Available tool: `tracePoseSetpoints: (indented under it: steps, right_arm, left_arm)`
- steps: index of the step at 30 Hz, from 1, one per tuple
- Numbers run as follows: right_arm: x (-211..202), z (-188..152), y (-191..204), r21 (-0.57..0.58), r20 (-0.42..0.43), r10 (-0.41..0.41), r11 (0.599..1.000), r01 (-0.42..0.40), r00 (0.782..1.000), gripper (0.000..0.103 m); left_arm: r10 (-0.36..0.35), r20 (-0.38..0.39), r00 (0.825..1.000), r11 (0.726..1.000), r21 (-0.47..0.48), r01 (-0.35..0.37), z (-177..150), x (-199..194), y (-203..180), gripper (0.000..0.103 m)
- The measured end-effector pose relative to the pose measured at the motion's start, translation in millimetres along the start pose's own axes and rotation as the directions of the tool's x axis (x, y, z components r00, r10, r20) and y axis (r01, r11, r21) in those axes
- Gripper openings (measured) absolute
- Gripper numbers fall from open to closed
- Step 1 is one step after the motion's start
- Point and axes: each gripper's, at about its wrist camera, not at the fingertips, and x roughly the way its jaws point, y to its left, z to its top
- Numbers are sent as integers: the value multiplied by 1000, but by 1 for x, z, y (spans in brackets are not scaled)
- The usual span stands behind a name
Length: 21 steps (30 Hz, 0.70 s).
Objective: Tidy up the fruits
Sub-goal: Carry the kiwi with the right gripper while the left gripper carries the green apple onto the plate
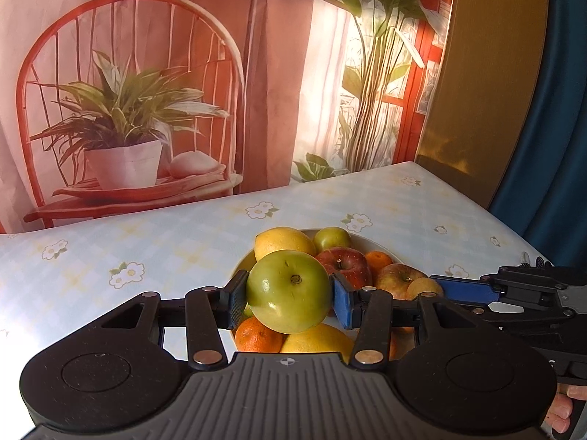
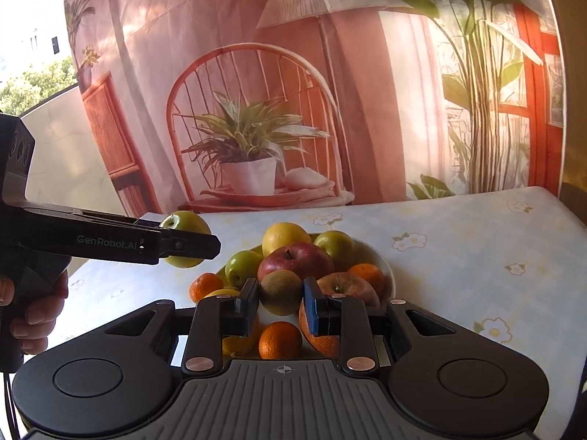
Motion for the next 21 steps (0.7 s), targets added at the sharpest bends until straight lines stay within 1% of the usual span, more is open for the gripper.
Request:
tracePoseSetpoints:
  steps: [3,9,13,21]
  right_arm:
    - [8,4,2,-30,-28,-25,999,24,999,24]
    - [17,6,-1,-32,-46,-45,999,43,998,24]
    - [21,5,-2,-32,-56,-47,998,45,997,24]
    - [26,7,1,-51,-63,-43,998,40,997,24]
  left_arm:
    - [-14,-7,1000,1000,-4,14,2,11,0,50]
    - [-31,-31,999,1000,-5,31,1,30,2,50]
    - [-28,-50,998,1000,-8,27,-2,38,6,50]
    - [-26,-65,998,1000,-15,25,-4,43,9,50]
